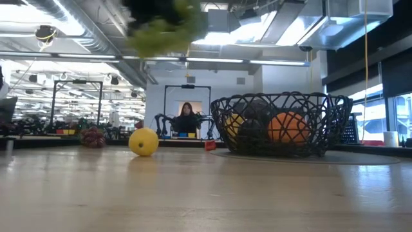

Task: Build produce basket
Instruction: Put the green grapes into the black wire basket

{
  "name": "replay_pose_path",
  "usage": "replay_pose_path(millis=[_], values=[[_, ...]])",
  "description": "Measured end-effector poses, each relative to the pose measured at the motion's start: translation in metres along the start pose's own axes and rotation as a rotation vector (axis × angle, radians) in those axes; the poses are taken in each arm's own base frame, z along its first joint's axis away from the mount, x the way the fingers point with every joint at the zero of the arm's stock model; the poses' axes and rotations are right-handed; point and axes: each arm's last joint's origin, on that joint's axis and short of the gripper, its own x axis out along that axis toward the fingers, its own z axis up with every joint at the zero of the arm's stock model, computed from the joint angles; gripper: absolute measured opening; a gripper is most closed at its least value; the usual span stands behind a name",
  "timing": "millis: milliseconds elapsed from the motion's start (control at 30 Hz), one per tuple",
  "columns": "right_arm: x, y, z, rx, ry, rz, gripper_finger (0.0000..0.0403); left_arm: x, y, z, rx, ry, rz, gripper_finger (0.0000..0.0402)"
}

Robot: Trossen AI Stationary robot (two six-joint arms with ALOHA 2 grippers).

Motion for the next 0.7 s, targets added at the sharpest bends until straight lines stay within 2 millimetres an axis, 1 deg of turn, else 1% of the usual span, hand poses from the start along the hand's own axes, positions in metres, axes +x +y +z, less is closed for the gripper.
replay_pose_path(millis=[167, 333, 533, 700], values=[[0.0, -0.003, -0.003, 0.031, 0.041, -0.1, 0.0344, 0.001, 0.017, 0.037, 0.109, -0.219, -0.028, 0.0023], [0.0, -0.002, -0.003, 0.051, 0.043, -0.098, 0.0344, -0.005, 0.035, 0.064, 0.229, -0.386, 0.008, 0.0023], [0.011, -0.005, -0.002, 0.083, 0.073, -0.092, 0.0344, -0.008, 0.049, 0.078, 0.283, -0.457, 0.057, 0.0023], [0.029, -0.01, 0.001, 0.099, 0.113, -0.085, 0.0344, -0.009, 0.052, 0.08, 0.298, -0.461, 0.068, 0.0023]])
